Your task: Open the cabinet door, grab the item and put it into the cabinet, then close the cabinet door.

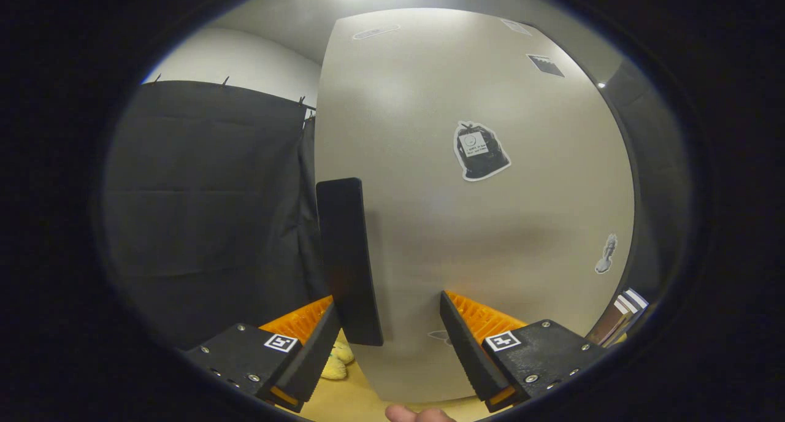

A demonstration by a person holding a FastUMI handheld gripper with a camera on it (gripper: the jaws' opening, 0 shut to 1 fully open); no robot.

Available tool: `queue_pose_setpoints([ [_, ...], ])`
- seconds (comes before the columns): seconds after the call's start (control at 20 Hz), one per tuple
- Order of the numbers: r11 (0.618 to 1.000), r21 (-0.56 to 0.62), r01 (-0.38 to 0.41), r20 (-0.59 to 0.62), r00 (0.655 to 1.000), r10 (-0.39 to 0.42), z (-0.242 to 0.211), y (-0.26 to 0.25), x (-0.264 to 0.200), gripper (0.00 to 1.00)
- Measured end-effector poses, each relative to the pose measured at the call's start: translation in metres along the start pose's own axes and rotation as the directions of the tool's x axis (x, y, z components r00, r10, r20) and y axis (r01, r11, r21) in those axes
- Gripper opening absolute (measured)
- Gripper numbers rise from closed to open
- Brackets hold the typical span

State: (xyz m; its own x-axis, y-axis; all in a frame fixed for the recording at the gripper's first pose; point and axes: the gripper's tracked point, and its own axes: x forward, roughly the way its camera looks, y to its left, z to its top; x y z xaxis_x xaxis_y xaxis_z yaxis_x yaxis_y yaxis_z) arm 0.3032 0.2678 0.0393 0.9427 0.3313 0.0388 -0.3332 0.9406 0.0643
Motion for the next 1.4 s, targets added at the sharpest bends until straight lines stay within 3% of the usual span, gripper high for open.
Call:
queue_pose_setpoints([
  [1.0, 0.996, -0.022, 0.088, -0.002, 0.996, -0.088, -0.004, 0.002, 0.035, 0.94],
  [1.4, 0.994, -0.053, 0.100, -0.022, 0.995, -0.101, -0.016, 0.006, 0.018, 0.94],
])
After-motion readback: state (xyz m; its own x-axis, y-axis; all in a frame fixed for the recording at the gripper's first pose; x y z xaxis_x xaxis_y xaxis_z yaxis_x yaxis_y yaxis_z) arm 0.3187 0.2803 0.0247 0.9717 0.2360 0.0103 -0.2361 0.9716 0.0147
